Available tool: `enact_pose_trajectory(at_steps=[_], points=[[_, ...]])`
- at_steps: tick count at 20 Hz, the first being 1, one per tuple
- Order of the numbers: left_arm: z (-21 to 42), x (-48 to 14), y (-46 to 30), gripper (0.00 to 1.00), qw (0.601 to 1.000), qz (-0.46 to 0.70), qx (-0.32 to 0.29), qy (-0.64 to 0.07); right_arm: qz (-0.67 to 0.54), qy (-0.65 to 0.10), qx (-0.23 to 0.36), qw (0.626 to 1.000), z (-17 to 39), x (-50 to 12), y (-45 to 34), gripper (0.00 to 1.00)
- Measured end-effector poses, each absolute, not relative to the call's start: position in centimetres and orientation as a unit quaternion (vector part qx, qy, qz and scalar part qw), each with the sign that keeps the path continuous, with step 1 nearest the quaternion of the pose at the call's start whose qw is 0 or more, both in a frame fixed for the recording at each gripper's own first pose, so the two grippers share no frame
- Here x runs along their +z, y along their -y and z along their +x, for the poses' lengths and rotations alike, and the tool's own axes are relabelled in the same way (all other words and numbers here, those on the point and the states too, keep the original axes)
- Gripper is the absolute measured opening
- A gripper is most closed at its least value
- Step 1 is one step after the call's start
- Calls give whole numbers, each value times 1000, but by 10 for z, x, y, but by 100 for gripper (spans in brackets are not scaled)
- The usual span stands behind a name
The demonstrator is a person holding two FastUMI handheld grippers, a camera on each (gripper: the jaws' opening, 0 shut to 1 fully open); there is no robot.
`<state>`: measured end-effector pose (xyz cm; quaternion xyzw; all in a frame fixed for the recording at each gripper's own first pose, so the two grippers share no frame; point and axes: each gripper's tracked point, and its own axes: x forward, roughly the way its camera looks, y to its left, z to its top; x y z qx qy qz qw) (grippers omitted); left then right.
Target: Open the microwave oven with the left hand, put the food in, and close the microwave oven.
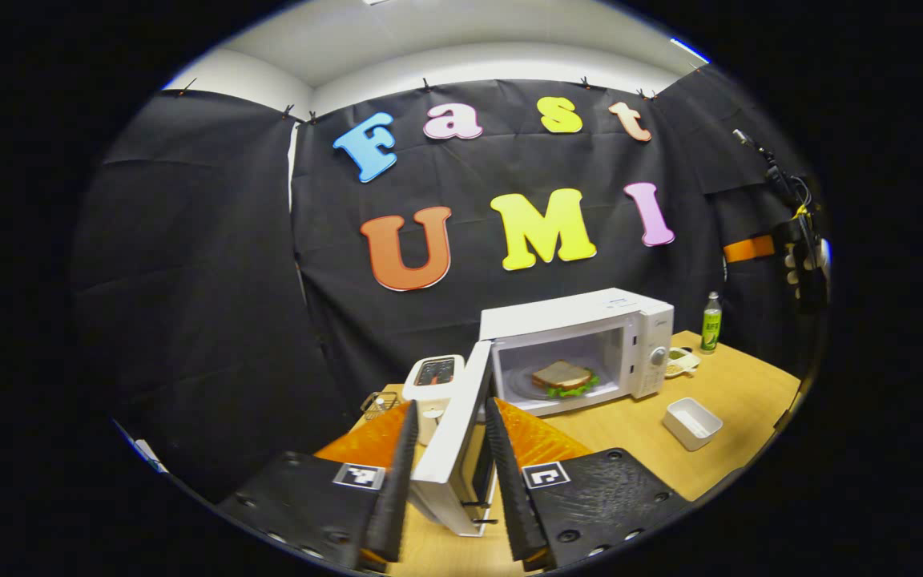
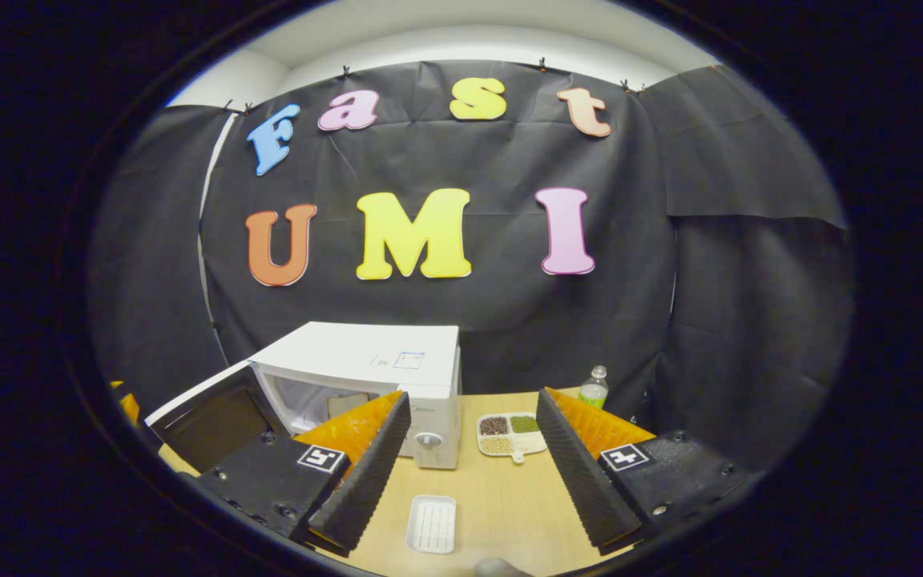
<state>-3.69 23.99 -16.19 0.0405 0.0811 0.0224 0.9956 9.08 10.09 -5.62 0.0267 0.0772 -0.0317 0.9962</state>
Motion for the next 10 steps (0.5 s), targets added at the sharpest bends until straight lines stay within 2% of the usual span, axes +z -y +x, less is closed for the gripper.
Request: enact_pose_trajectory(at_steps=[1, 2, 3, 5, 6, 7, 8, 9, 10], points=[[-36, -170, -248, 34, 995, 37, 27, -88, 22, -72, -35, 997, 85, -52, -98, 100], [-38, -175, -252, 19, 995, 35, 25, -91, 22, -72, -36, 996, 79, -50, -97, 92], [-37, -182, -261, 18, 994, 40, 37, -93, 26, -77, -32, 996, 75, -53, -101, 92], [-35, -204, -272, 1, 993, 36, 36, -106, 29, -90, -27, 995, 64, -58, -103, 92], [-35, -214, -273, 1, 993, 31, 31, -112, 30, -94, -25, 995, 60, -59, -104, 92], [-38, -208, -285, 0, 994, 33, 46, -91, 29, -96, -26, 995, 58, -60, -103, 100], [-32, -216, -291, 0, 994, 25, 51, -95, 30, -101, -27, 994, 55, -61, -102, 100], [-32, -225, -296, 0, 993, 12, 51, -102, 35, -104, -26, 994, 53, -62, -102, 92], [-31, -233, -302, 0, 993, 1, 53, -107, 39, -108, -24, 993, 51, -63, -103, 100]])
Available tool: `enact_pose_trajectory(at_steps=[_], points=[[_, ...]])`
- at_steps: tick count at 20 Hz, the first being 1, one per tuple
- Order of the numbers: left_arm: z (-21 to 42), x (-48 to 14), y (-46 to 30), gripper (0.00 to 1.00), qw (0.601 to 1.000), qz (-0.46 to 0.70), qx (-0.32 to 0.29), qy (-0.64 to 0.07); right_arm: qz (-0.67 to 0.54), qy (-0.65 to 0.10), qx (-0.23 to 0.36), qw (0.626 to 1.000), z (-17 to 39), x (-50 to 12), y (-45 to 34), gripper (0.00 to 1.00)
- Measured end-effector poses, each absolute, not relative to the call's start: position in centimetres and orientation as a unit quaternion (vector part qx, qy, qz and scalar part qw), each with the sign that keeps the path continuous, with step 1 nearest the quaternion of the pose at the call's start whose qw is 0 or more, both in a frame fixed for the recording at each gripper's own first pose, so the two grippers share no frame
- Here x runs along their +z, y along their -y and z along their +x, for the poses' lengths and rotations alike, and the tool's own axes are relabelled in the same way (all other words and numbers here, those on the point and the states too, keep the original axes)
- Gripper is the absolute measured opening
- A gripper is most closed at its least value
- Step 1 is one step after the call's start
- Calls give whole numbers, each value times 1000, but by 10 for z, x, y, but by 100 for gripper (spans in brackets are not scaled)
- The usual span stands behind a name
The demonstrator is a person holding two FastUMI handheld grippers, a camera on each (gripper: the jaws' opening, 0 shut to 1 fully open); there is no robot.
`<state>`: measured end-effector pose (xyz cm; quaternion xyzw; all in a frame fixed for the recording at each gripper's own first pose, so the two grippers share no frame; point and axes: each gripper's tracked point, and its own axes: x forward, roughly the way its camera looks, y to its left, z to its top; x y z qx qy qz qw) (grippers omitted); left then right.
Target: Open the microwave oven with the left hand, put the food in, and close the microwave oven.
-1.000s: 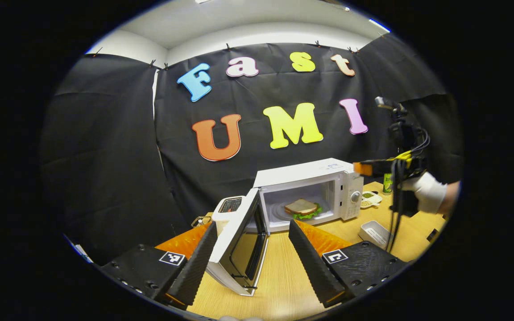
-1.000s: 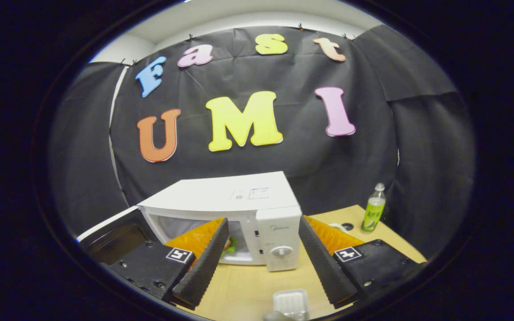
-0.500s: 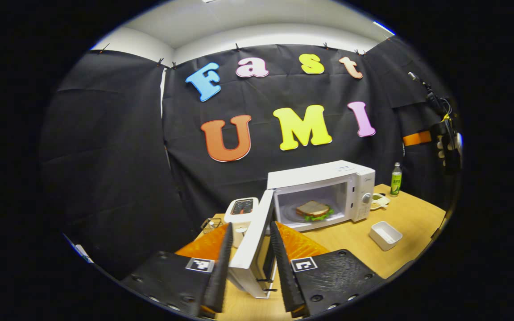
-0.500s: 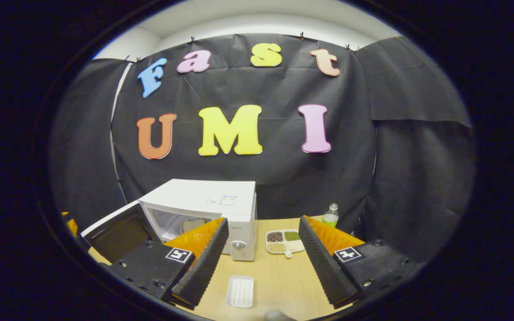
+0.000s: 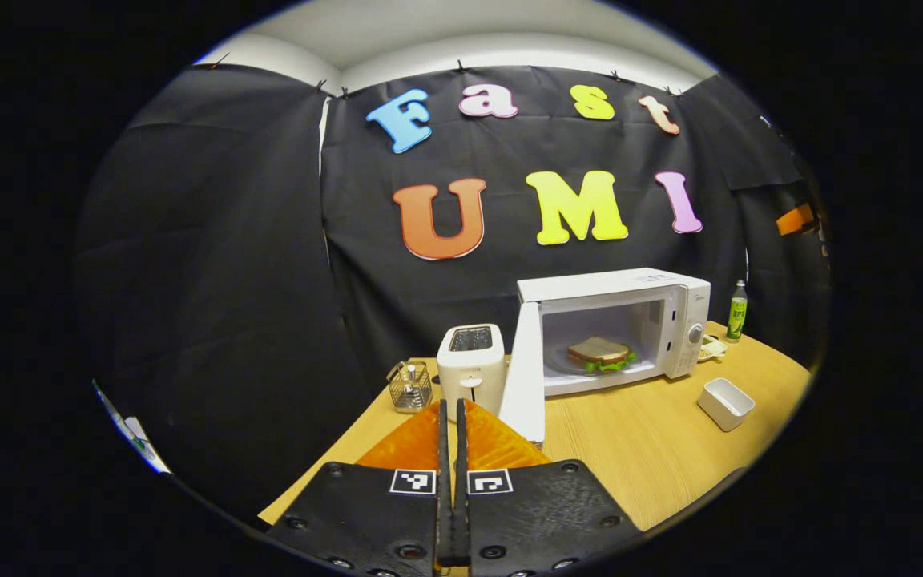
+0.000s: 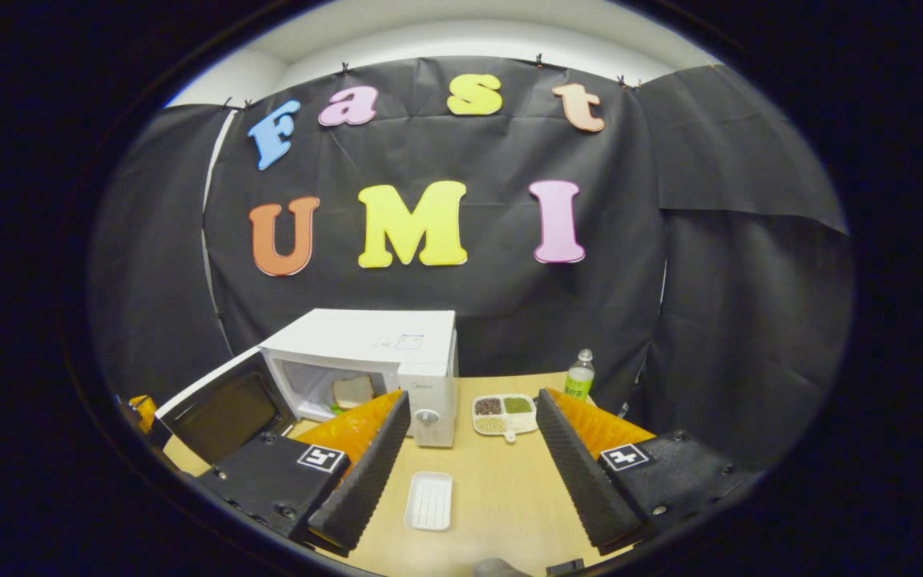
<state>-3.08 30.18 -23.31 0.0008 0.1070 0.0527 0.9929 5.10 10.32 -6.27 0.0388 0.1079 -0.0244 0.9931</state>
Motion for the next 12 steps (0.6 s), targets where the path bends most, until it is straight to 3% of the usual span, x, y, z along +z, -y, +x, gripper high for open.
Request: enact_pose_trajectory(at_steps=[6, 7, 12], points=[[-14, -278, -323, 0, 990, -18, 59, -126, 46, -134, -25, 990, 45, -73, -102, 100], [-11, -281, -322, 0, 990, -20, 53, -130, 47, -137, -24, 989, 45, -73, -102, 92], [-4, -299, -316, 0, 988, -27, 46, -142, 57, -144, -21, 988, 38, -72, -102, 92]])
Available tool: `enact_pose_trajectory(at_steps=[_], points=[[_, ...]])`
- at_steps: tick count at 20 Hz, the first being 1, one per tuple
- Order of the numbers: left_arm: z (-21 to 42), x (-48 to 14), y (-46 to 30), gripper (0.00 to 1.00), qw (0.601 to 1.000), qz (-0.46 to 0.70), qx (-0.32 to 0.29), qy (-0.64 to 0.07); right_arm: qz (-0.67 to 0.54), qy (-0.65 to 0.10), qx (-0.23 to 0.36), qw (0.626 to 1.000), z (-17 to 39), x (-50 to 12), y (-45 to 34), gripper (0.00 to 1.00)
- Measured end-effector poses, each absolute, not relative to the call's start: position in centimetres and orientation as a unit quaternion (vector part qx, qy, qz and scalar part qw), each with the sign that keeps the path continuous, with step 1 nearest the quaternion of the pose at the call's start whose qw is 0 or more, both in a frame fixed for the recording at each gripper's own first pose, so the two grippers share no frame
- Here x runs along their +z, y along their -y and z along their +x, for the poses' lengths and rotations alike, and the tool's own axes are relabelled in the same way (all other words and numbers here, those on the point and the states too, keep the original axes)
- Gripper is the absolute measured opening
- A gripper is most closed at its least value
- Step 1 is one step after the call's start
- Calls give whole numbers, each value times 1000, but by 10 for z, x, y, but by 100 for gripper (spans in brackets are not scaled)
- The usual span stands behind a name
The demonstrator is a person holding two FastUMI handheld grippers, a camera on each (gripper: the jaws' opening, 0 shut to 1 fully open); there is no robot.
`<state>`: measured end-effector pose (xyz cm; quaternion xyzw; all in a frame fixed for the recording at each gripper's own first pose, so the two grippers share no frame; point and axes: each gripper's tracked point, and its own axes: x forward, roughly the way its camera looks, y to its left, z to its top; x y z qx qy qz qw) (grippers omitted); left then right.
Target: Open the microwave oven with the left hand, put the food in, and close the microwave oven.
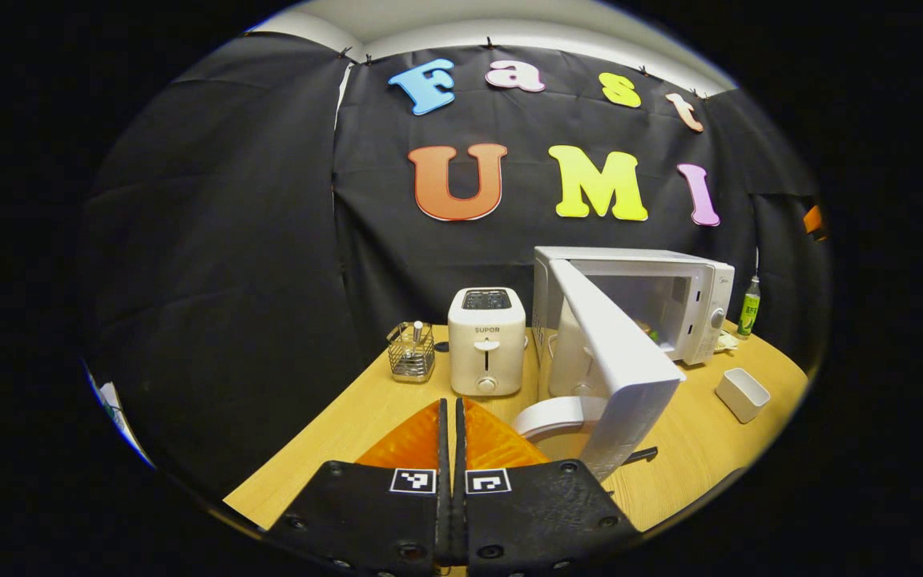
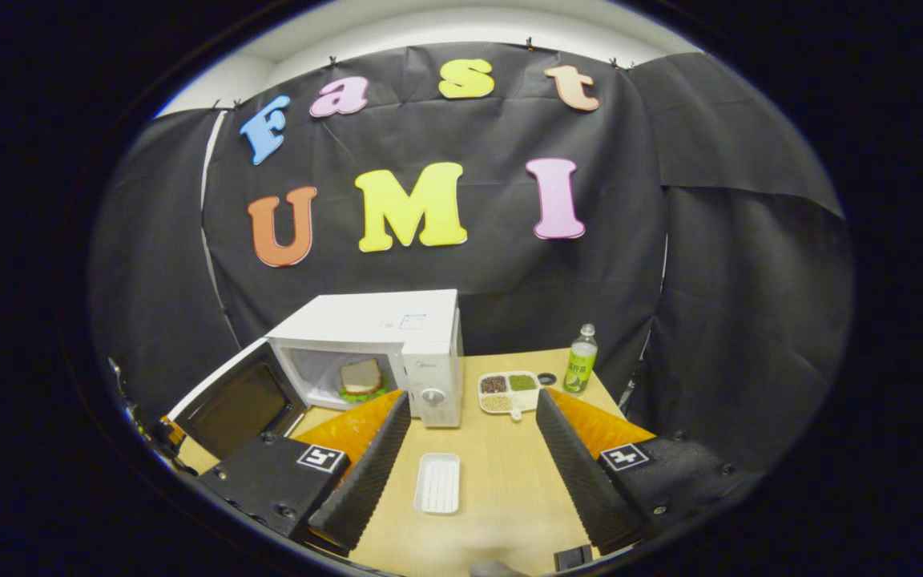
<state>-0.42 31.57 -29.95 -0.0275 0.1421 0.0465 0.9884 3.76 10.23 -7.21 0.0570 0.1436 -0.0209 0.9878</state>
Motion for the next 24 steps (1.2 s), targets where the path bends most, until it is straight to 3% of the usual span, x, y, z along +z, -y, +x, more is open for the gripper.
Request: enact_pose_trajectory(at_steps=[9, 10, 11, 24], points=[[-12, -288, -230, 0, 990, -32, -24, -132, 62, -152, -13, 986, 25, -72, -106, 92], [-11, -285, -217, 0, 991, -32, -34, -129, 62, -151, -11, 987, 25, -71, -106, 100], [-10, -282, -204, 0, 991, -30, -44, -126, 61, -152, -12, 986, 24, -70, -105, 92], [32, -254, -55, 0, 983, -22, -147, -106, 75, -159, -30, 984, 23, -72, -62, 92]])
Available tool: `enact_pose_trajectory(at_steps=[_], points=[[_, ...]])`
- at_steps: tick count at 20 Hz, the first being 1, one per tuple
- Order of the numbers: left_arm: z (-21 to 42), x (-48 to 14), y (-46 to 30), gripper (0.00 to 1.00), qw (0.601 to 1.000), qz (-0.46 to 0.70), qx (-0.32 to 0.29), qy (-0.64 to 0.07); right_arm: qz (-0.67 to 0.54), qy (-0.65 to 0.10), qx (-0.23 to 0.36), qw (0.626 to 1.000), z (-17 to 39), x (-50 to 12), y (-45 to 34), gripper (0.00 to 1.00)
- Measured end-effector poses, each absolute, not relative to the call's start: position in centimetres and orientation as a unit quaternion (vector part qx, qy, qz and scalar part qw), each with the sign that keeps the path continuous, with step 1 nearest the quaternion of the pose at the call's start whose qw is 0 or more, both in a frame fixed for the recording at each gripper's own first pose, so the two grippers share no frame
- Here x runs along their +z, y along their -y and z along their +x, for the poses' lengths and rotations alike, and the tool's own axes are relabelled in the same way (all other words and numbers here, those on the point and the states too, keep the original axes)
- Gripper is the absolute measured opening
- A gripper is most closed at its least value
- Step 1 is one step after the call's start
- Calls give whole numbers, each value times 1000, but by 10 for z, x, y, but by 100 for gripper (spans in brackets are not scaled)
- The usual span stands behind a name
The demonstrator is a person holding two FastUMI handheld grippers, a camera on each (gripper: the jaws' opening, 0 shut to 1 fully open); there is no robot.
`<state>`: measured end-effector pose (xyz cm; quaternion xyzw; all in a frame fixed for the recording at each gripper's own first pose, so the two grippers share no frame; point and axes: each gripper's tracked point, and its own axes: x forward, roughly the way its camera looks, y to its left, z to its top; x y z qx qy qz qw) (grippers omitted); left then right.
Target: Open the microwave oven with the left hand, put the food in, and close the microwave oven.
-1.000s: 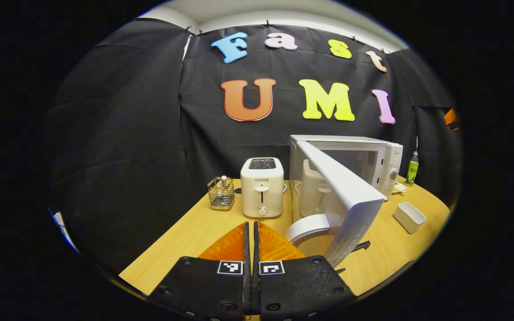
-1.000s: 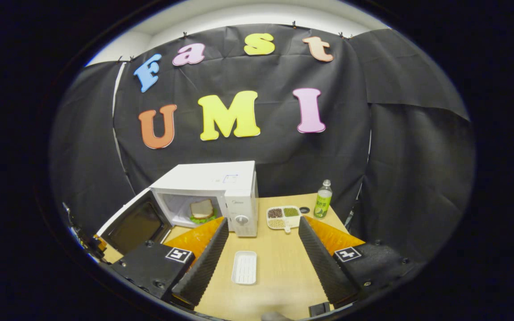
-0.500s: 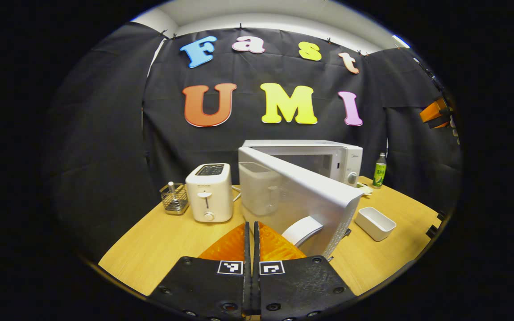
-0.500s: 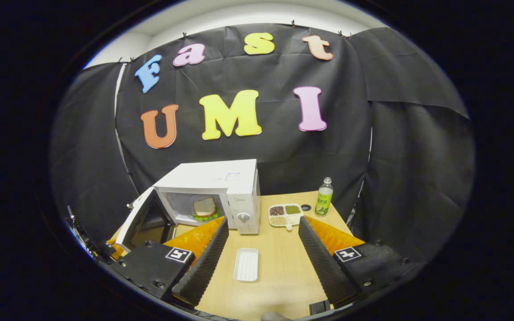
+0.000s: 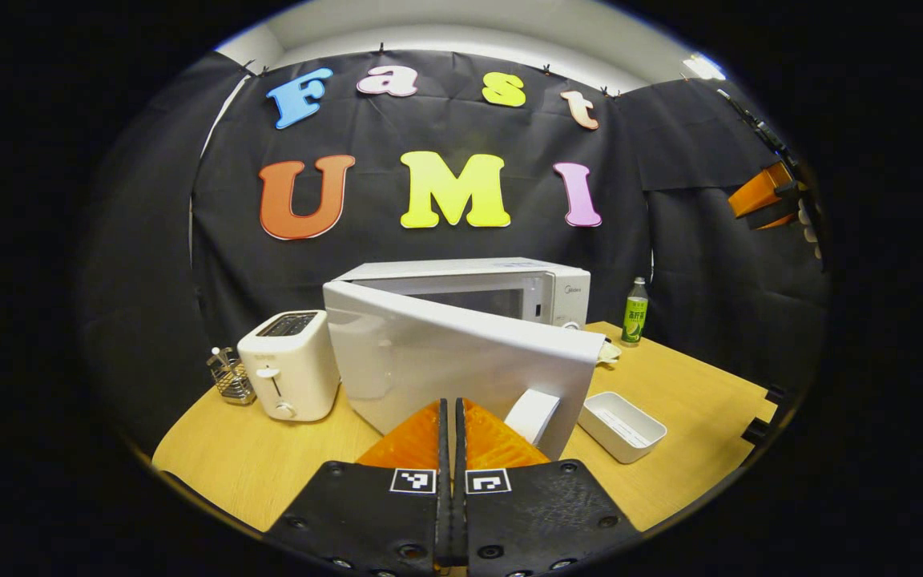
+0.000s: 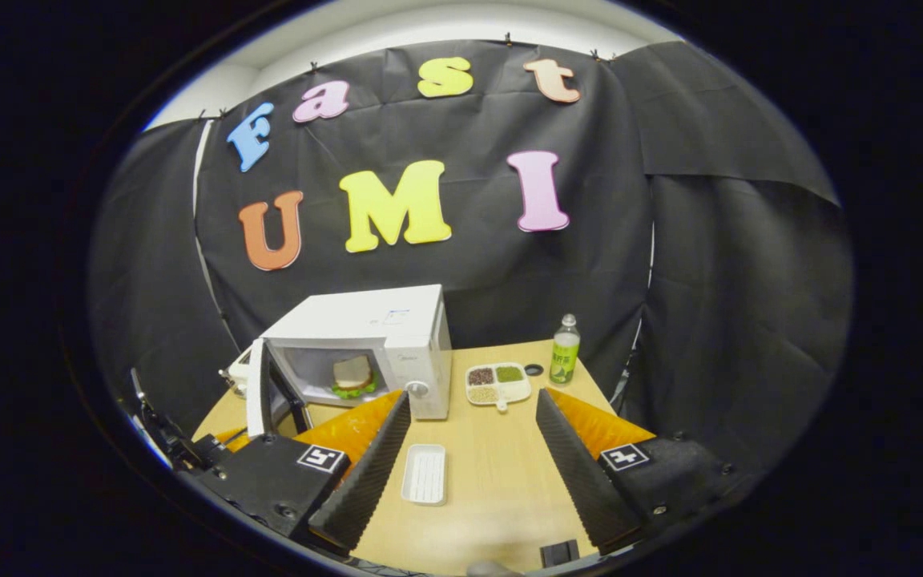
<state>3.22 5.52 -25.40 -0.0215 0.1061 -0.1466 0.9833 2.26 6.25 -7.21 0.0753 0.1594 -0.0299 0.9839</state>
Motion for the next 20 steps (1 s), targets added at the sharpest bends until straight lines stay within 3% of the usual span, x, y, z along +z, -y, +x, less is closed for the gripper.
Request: enact_pose_trajectory(at_steps=[16, 17, 18, 20], points=[[131, -256, 52, 0, 980, -8, -166, -110, 76, -151, -23, 985, 57, -57, -21, 92], [140, -258, 55, 0, 980, -4, -162, -112, 75, -151, -22, 985, 58, -57, -20, 100], [148, -259, 58, 0, 981, -1, -159, -114, 75, -152, -19, 985, 58, -57, -19, 92], [164, -264, 66, 0, 981, 4, -156, -119, 72, -152, -18, 986, 61, -56, -17, 92]])
